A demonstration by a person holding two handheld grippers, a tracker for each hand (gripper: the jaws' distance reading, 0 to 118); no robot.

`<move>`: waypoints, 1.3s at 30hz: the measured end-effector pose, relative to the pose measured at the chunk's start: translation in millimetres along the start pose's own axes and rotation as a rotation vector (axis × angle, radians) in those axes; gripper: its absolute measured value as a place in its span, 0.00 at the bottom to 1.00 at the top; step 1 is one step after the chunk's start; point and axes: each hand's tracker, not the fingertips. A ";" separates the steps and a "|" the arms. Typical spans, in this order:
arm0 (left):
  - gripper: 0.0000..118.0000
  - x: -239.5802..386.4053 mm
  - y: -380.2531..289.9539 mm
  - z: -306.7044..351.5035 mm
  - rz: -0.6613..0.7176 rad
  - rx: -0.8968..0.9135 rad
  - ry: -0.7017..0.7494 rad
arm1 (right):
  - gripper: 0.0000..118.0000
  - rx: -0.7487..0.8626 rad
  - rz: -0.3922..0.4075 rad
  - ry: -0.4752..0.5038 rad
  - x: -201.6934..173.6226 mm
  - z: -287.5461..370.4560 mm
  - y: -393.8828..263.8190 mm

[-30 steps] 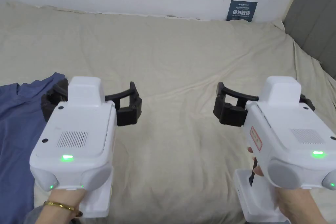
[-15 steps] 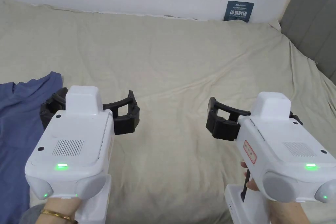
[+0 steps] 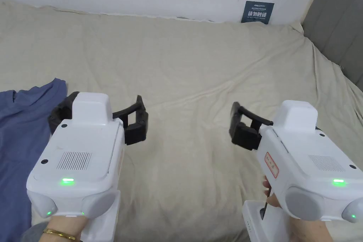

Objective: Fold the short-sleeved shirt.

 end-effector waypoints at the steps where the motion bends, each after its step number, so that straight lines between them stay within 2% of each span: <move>1: 0.36 0.3 1.5 0.6 -0.003 0.002 -0.005 | 0.18 0.010 -0.006 -0.004 -0.4 0.7 0.7; 3: 0.20 -0.2 4.6 -0.7 -0.004 -0.002 -0.005 | 0.01 0.004 -0.013 -0.019 -0.7 -2.6 3.0; 4: 0.03 -0.4 6.1 -1.7 0.002 -0.009 -0.007 | 0.01 0.008 -0.021 -0.027 0.6 -2.3 2.9; 5: 0.01 -0.9 7.3 -1.6 0.009 -0.014 -0.003 | 0.01 0.008 -0.021 -0.016 1.7 -2.1 2.7; 7: 0.00 -1.7 9.1 -1.9 0.026 -0.027 -0.041 | 0.01 0.001 0.004 -0.002 1.1 -3.2 3.1; 10: 0.00 3.8 6.6 -1.1 -0.022 -0.031 -0.030 | 0.01 -0.008 0.045 -0.009 -2.8 -3.6 2.4; 39: 0.00 -0.1 5.9 2.1 -0.016 -0.036 -0.036 | 0.01 -0.001 0.078 0.015 -8.5 8.5 8.1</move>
